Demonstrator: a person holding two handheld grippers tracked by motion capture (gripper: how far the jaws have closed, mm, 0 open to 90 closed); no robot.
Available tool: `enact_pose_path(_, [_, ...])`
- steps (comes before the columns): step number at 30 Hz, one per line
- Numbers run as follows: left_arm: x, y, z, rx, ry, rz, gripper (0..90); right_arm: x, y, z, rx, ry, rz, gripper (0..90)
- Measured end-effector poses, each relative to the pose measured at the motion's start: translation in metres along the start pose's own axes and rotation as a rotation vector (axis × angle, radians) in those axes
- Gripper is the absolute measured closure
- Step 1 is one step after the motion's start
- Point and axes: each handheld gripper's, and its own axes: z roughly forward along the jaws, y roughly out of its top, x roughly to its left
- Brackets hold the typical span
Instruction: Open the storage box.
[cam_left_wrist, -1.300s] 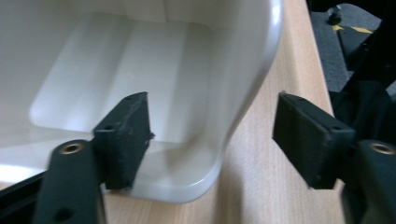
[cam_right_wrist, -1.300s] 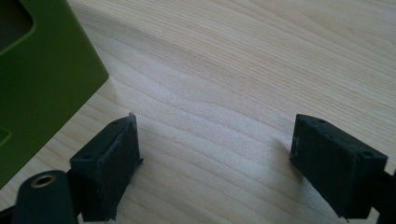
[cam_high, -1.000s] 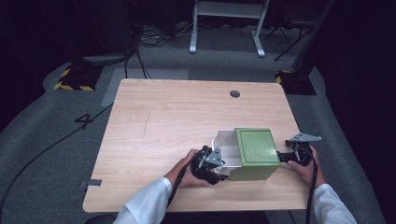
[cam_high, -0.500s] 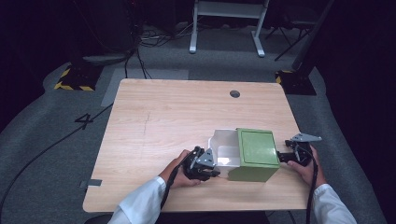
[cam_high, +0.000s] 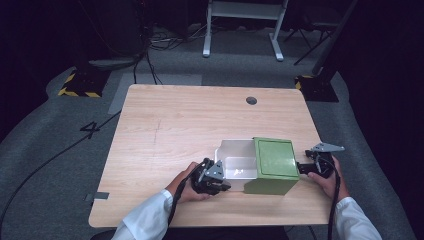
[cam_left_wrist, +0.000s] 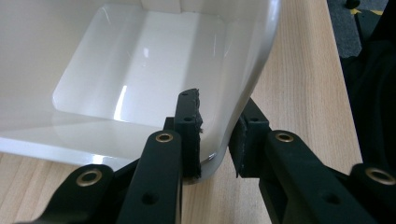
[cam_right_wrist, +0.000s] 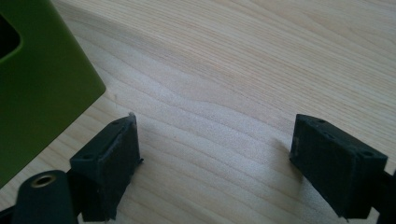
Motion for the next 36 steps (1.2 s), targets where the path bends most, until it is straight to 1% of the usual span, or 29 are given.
enact_pose_path(1, [0.001, -0.001, -0.001, 0.001, -0.002, 0.003, 75.2, 0.0, 0.0, 0.0, 0.0, 0.0, 0.0, 15.6])
enact_pose_path(3, [0.001, -0.002, -0.001, 0.001, -0.005, -0.004, 75.1, 0.0, 0.0, 0.0, 0.0, 0.0, 0.0, 15.5])
enact_pose_path(6, [0.002, -0.002, -0.002, 0.003, -0.007, 0.002, 75.1, 0.0, 0.0, 0.0, 0.0, 0.0, 0.0, 15.6])
enact_pose_path(12, [0.002, -0.005, -0.004, 0.006, -0.007, -0.006, 75.0, 0.0, 0.0, 0.0, 0.0, 0.0, 0.0, 15.5])
enact_pose_path(16, [0.002, -0.008, -0.007, 0.004, 0.006, -0.009, 74.2, 0.0, 0.0, 0.0, 0.0, 0.0, 0.0, 15.5])
enact_pose_path(20, [0.002, -0.009, -0.008, 0.009, 0.005, -0.014, 74.1, 0.0, 0.0, 0.0, 0.0, 0.0, 0.0, 15.6])
enact_pose_path(22, [0.001, -0.009, -0.009, 0.013, 0.007, -0.009, 74.3, 0.0, 0.0, 0.0, 0.0, 0.0, 0.0, 15.5])
enact_pose_path(27, [0.002, -0.011, -0.01, 0.009, 0.004, -0.009, 74.5, 0.0, 0.0, 0.0, 0.0, 0.0, 0.0, 15.5])
enact_pose_path(30, [0.003, -0.011, -0.009, 0.007, -0.006, -0.01, 71.2, 0.0, 0.0, 0.0, 0.0, 0.0, 0.0, 15.5])
enact_pose_path(33, [0.001, -0.011, -0.009, 0.016, -0.004, -0.003, 71.7, 0.0, 0.0, 0.0, 0.0, 0.001, 0.0, 15.6])
enact_pose_path(34, [0.001, -0.011, -0.01, 0.02, 0.0, -0.004, 72.4, 0.0, 0.0, 0.0, 0.0, 0.0, -0.002, 15.5])
enact_pose_path(36, [0.001, -0.013, -0.011, 0.013, 0.0, -0.012, 72.2, 0.0, 0.0, 0.0, 0.0, 0.0, -0.001, 15.5])
